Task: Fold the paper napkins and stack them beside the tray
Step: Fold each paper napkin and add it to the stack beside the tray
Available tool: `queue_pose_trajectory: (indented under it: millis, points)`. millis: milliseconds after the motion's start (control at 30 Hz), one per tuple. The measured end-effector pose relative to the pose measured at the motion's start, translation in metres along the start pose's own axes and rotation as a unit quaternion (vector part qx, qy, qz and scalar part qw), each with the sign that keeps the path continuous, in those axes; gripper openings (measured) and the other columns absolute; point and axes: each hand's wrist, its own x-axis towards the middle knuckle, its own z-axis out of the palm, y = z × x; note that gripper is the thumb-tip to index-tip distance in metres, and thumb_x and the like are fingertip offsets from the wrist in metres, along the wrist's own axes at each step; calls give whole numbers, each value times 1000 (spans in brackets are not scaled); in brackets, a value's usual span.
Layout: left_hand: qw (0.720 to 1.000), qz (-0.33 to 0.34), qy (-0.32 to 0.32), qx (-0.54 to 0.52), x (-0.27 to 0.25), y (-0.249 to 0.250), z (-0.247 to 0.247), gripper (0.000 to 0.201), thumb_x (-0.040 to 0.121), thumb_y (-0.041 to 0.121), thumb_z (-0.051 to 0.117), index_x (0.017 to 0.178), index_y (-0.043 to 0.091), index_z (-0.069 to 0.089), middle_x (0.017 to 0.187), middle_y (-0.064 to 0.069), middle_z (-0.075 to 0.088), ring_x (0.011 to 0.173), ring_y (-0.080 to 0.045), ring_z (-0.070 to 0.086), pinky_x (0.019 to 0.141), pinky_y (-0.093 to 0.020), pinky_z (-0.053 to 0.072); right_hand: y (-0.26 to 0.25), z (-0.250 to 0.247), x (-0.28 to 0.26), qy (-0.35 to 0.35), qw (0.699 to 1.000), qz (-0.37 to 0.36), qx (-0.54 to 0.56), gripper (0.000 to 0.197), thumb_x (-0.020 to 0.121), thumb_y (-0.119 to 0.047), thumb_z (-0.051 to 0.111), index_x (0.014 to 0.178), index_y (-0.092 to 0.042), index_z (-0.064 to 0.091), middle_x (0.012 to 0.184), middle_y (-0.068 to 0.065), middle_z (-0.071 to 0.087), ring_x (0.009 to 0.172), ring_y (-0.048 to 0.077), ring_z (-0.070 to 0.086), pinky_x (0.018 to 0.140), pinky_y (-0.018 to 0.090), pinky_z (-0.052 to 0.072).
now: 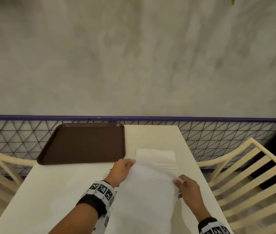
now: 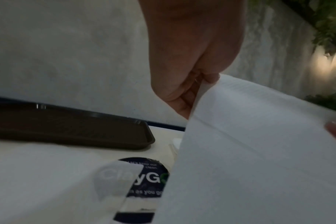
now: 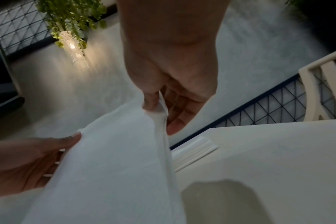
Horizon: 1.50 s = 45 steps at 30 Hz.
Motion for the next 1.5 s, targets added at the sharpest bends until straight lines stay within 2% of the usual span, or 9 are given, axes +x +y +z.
queue_pose_trajectory:
  millis: [167, 300, 567, 767, 900, 1067, 1167, 1300, 1500]
  points:
    - [986, -32, -40, -156, -13, 4, 7, 41, 97, 32, 43, 61, 13, 44, 43, 10, 43, 39, -1, 38, 39, -12, 28, 0, -9, -8, 56, 998, -20, 37, 17, 92, -13, 54, 85, -18, 69, 81, -1, 69, 71, 16, 62, 49, 12, 48]
    - [959, -59, -80, -265, -24, 8, 10, 40, 98, 32, 44, 82, -1, 59, 59, 2, 53, 49, -10, 46, 46, -18, 37, -1, -19, -10, 70, 994, -40, 70, 16, 90, -12, 57, 95, -14, 72, 91, -5, 70, 86, 7, 62, 61, 14, 53]
    - [916, -156, 59, -365, -28, -7, -17, 32, 101, 25, 37, 92, 3, 59, 74, -12, 71, 48, -21, 64, 42, -23, 49, -17, -48, -6, 81, 989, -26, 123, 13, 88, -17, 60, 83, -17, 72, 84, 7, 73, 83, 29, 65, 76, 43, 52]
    - [906, -230, 139, -327, -32, -44, -20, 25, 98, 16, 43, 87, 1, 60, 77, -17, 69, 56, -29, 66, 49, -27, 52, -37, -46, -9, 19, 995, -32, 96, 14, 86, -15, 63, 77, -16, 72, 81, 9, 73, 77, 26, 65, 78, 43, 52]
    - [942, -117, 28, -314, -43, -23, -3, 12, 89, -6, 52, 90, 1, 62, 64, 3, 68, 72, -26, 61, 53, -16, 50, -52, -34, -14, -48, 993, -13, 107, 12, 82, -10, 66, 72, -10, 73, 72, 9, 70, 69, 22, 60, 68, 37, 46]
    - [989, 59, -24, -132, -54, 26, 12, 59, 73, 19, 77, 121, 40, 50, 118, 30, 48, 113, 3, 47, 91, -13, 38, -73, -18, -27, -120, 987, -21, 109, 12, 75, -6, 73, 63, -7, 68, 63, -1, 66, 60, 10, 55, 60, 24, 41]
    - [977, 205, -27, -46, -57, 54, 11, 53, 69, 29, 80, 109, 53, 54, 126, 36, 44, 129, 10, 30, 106, -9, 23, -80, -13, -33, -144, 979, -3, 146, 20, 68, -5, 78, 59, -7, 60, 58, 4, 54, 51, 11, 46, 48, 16, 35]
    - [978, 197, 3, -73, -65, 74, 2, 15, 68, 24, 81, 76, 31, 70, 89, 25, 67, 98, 2, 58, 95, -22, 40, -82, -16, -36, -140, 972, 16, 188, 26, 64, -9, 80, 55, -9, 56, 55, 7, 50, 48, 15, 43, 44, 19, 33]
    - [980, 99, 37, -169, -82, 83, -8, 15, 77, 13, 73, 66, 22, 71, 70, 13, 69, 53, 6, 56, 50, -6, 37, -77, -21, -40, -156, 956, 41, 244, 23, 61, -12, 77, 55, -7, 56, 60, 7, 56, 56, 17, 52, 54, 24, 43]
